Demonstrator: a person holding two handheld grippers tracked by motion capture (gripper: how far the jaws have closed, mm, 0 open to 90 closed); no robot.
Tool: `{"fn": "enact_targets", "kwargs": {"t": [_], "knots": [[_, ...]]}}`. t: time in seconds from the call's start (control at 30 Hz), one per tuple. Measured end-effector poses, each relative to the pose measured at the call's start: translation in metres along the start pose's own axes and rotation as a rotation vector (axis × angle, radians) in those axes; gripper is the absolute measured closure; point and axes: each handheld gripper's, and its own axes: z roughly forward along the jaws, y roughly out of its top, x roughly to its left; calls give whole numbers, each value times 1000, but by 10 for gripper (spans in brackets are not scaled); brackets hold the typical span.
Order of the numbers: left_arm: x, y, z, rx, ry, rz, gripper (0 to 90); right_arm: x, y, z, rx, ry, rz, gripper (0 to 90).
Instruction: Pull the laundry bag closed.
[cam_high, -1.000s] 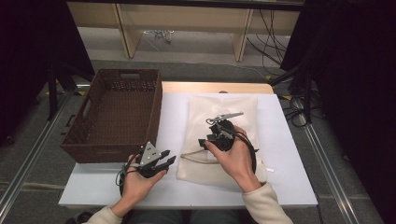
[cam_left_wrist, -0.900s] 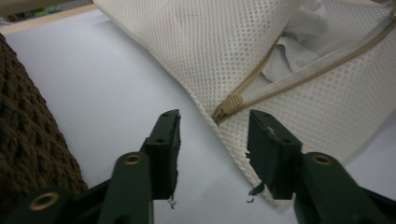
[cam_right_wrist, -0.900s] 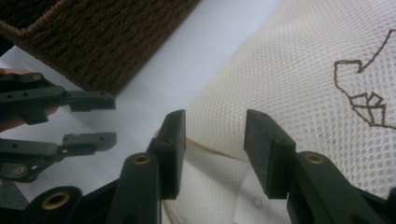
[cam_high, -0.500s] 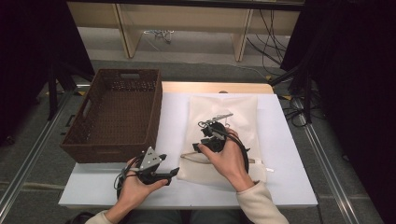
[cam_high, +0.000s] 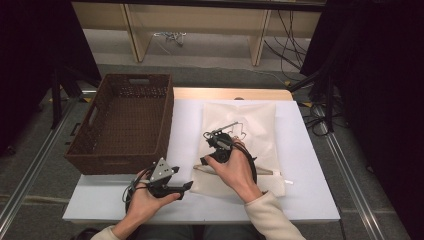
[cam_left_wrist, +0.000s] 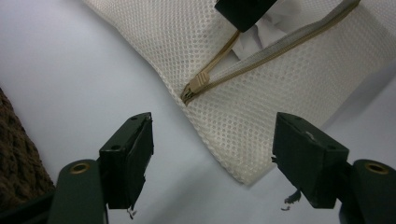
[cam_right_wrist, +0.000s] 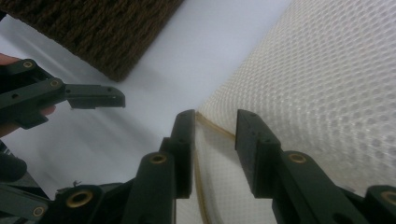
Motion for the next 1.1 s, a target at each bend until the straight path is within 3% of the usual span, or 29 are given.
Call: {"fn": "enact_targets", "kwargs": {"t": [0.1,0.23,0.27,0.33,0.63,0.67,0.73,0.83,1.03,1.1], "knots": [[0,1,1,-4,-13,-15,292,2,2,4,14,10,9,713],[2,1,0,9,-12,2,293,5,4,8,30,12,22,714],[0,0,2,-2,-23,-37,293,3,5,10,34,14,5,714],[2,0,2,2,-13,-10,293,5,6,12,45,13,25,715],[3,0,4,17,-12,-5,291,9,9,25,92,44,17,743],[1,-1,4,9,-17,-39,291,9,9,26,96,39,18,746],[0,-1,5,5,-18,-43,291,11,9,29,109,28,32,756],[2,-1,4,23,-9,-22,290,11,9,34,123,41,33,765],[1,-1,5,15,-24,-37,288,10,11,40,131,31,58,783],[2,-1,5,15,-22,-13,288,9,11,42,133,31,64,790]]}}
